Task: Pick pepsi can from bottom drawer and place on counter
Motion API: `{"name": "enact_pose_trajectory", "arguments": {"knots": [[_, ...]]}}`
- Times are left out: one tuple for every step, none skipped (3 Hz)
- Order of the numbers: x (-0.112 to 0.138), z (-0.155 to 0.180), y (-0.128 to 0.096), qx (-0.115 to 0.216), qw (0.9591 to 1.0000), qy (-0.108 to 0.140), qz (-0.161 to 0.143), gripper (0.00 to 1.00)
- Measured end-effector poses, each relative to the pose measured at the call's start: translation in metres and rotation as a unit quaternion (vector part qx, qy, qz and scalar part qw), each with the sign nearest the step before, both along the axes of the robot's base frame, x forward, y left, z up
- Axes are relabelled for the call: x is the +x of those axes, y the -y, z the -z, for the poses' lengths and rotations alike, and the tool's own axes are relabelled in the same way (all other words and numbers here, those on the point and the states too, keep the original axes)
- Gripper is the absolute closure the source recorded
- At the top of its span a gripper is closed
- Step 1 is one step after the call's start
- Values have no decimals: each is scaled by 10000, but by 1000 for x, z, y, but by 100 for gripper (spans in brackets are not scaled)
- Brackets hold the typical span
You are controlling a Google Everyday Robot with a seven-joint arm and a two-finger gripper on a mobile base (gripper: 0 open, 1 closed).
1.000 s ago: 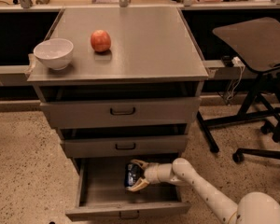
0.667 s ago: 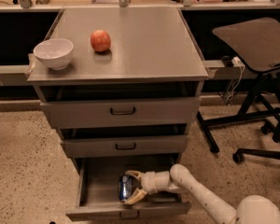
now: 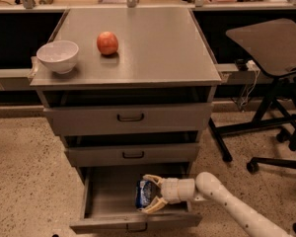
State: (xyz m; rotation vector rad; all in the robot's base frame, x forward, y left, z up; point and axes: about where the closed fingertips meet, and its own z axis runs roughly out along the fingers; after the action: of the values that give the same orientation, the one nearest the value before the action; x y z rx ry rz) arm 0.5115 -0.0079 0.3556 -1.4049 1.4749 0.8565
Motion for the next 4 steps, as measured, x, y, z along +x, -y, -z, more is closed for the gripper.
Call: {"name": "enact_pose_trajectory", "arguments": {"knots": [[6, -67, 37, -168, 9991, 365, 159, 100], [33, -161, 106, -482, 9957, 734, 304, 100], [29, -154, 97, -448, 9962, 700, 265, 100], [39, -176, 91, -448, 9952, 865, 123, 100]]}}
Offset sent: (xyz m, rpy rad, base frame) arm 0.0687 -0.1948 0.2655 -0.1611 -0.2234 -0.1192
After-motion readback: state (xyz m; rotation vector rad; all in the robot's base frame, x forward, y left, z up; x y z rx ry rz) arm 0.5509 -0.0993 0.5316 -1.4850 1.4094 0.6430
